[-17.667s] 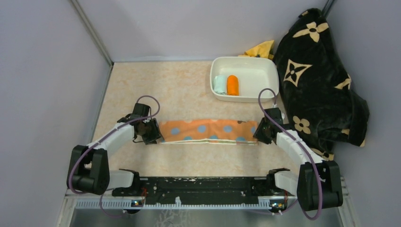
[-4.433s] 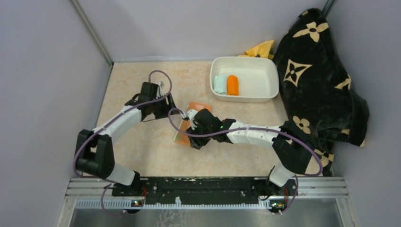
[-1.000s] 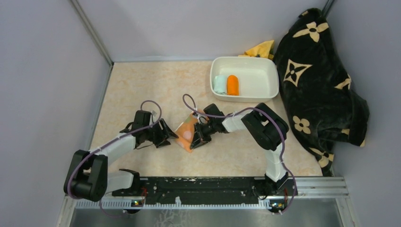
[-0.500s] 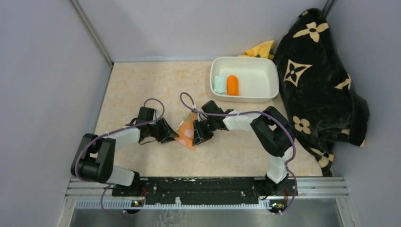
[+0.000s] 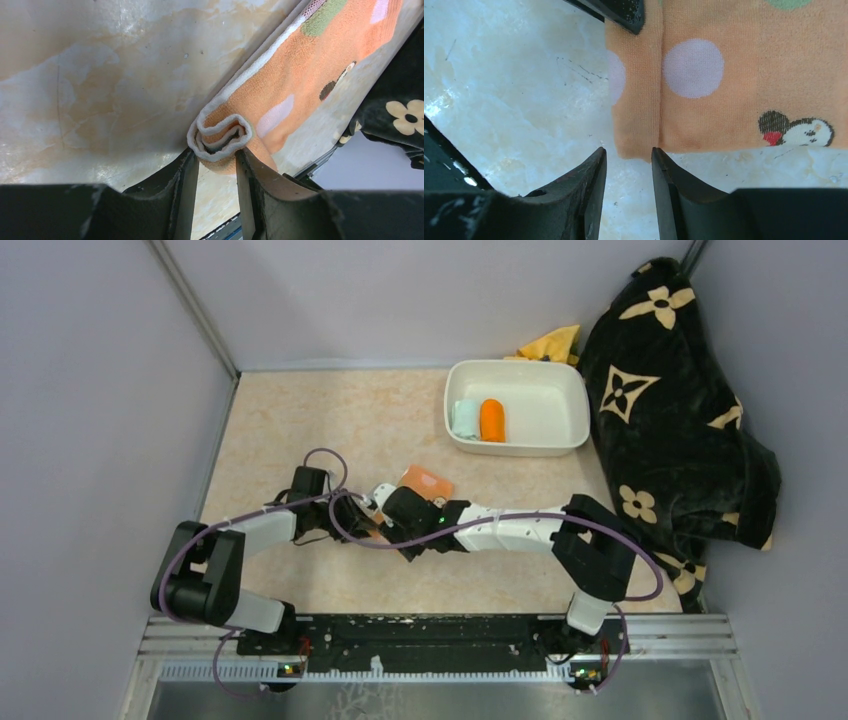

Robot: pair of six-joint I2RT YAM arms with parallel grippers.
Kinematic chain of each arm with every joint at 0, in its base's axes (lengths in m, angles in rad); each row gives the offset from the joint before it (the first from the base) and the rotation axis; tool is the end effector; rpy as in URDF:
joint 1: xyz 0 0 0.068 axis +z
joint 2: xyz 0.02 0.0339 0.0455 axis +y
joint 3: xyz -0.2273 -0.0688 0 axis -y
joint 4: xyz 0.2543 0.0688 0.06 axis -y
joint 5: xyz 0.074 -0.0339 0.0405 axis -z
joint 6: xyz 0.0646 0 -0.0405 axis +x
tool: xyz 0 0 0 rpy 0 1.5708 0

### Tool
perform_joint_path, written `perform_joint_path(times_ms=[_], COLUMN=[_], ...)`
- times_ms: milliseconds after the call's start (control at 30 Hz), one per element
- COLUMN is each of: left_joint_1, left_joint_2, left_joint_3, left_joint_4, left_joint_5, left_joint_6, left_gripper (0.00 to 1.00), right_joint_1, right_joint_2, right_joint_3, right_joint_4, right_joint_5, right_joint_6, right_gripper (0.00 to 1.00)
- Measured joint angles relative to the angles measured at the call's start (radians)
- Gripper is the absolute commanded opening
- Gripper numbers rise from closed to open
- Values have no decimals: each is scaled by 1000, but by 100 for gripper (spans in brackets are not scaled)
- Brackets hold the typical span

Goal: Roll the towels
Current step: Roll the towel at the center of the board.

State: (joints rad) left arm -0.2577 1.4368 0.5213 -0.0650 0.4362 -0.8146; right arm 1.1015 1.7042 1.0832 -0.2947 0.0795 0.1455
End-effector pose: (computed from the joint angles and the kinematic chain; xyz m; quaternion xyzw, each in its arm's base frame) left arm 0.2502 -0.0942 0.0636 -0.1962 0.9154 -0.3230 0.1384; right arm 0.1748 0.3333 0.1299 -0.4239 0.8459 0.1572 0.2829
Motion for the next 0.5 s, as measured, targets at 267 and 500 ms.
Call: perform_joint_path(times_ms=[267,500], left_joint_1=[0,1], left_joint_2=[7,19], left_joint_3=[4,11], left_joint_4=[-1,-1], left_joint_5=[5,14], left_joint_6=[0,0], left_gripper=[42,43], right_joint_1=[51,63], right_joint_2=[48,132], right_joint_3=[6,18], right_joint_4=[56,87], right_joint_5=[80,112], right_joint_6=[-69,-118], right_gripper=[39,41])
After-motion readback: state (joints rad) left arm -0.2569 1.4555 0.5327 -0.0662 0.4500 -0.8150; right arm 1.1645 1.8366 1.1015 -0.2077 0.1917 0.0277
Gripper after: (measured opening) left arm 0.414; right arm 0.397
